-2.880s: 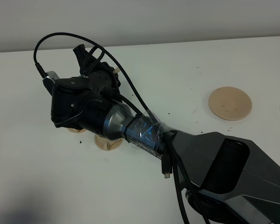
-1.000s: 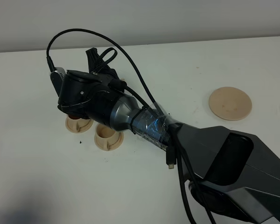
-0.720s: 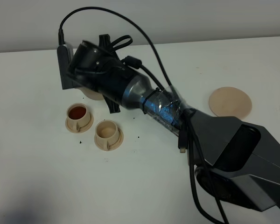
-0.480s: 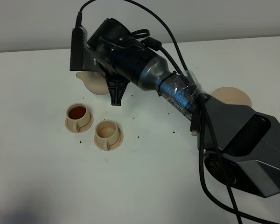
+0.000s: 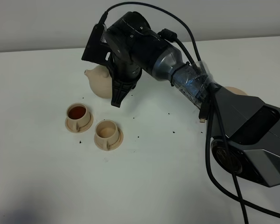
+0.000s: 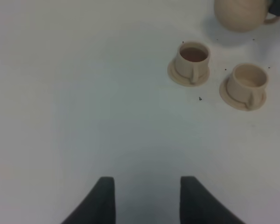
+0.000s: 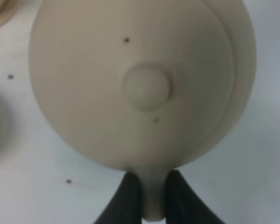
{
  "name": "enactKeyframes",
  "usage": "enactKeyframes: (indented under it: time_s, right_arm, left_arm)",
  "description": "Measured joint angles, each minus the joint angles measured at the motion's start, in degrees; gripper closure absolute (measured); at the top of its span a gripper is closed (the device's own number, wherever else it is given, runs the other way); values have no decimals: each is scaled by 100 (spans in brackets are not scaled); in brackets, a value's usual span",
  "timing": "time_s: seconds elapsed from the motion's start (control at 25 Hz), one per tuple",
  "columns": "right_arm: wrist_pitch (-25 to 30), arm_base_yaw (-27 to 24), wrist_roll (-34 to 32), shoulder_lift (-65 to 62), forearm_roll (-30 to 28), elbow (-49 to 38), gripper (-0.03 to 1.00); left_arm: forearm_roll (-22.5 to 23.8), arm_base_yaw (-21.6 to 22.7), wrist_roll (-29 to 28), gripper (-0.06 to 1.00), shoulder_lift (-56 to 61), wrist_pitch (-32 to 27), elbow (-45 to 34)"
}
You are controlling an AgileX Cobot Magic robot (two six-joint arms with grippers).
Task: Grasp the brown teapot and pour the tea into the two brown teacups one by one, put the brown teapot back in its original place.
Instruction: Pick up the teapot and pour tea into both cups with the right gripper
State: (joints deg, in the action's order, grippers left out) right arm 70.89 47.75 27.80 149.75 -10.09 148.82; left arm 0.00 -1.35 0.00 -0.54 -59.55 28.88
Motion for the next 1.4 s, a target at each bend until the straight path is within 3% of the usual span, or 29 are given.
enactKeyframes:
  time_s: [0.32,1.24,1.4]
  right_arm:
    - [2,-7,-30,0,318,-92,84]
    - [-11,-15,-220,-250,154,-433,84]
    - [-16,-34,-233,-539,154,-978,84]
  left_arm:
    - [0,0,0,57,0,0,0]
    - [0,0,0,57,0,0,0]
    - [0,0,0,57,0,0,0]
